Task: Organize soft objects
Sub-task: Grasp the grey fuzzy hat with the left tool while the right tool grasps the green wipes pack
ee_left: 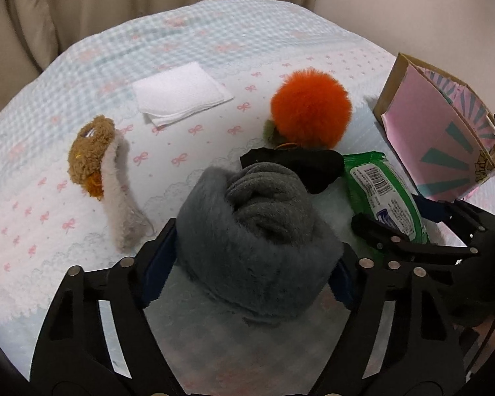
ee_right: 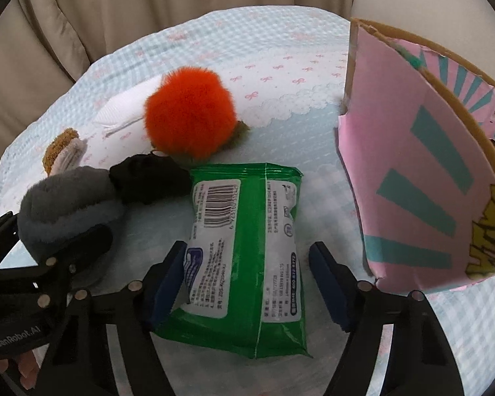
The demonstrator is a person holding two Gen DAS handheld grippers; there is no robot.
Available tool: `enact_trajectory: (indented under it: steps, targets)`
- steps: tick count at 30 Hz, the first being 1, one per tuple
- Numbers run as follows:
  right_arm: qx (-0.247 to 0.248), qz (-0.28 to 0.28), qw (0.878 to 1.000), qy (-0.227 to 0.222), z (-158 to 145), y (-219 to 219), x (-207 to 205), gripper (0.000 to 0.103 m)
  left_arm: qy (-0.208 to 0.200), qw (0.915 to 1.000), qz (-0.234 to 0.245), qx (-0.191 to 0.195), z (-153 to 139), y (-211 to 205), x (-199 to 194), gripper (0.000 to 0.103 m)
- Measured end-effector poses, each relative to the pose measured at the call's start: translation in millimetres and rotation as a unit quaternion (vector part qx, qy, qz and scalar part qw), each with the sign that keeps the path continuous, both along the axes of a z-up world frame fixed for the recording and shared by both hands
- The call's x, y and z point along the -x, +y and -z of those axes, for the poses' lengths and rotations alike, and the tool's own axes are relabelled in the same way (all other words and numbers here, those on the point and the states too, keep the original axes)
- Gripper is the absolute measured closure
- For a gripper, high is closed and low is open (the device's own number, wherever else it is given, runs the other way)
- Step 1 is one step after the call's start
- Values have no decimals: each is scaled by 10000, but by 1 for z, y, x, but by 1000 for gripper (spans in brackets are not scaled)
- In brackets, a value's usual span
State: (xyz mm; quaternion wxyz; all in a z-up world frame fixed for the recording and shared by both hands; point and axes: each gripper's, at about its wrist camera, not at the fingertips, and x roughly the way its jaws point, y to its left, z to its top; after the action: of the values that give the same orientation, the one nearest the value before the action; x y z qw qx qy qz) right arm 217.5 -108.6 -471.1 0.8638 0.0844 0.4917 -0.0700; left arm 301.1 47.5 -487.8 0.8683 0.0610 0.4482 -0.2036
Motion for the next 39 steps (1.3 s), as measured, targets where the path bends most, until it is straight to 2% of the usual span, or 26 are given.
enact_trajectory:
  steps: [2,8,15,19,24,31,39]
  targets:
    - [17,-14,10000,-5,0,2,-1,43,27,10000,-14,-22,0,-1,1,37]
    - [-47,-90,9999,31,-2,8,-2,58,141,9998,-113,84,-6,5,1,49]
    - [-57,-20,10000,9,-15,9,8,62,169,9996,-200,81,-22,12,8,51]
    - [-132,-43,9999,13,-31,11,13,62,127,9995,-260,116,-44,16,16,51]
    - [-145,-96,9998,-125,-71,12,23,62,-19,9990,-410,190,-94,24,34,51]
    - [-142,-228,9987,-440,-160,13,50,62,-161,9965,-762,302,-183,33,66,51]
    - [-326,-214,9967,-707,-257,-4,78,62,-344,9929,-1045,441,-279,21,100,51]
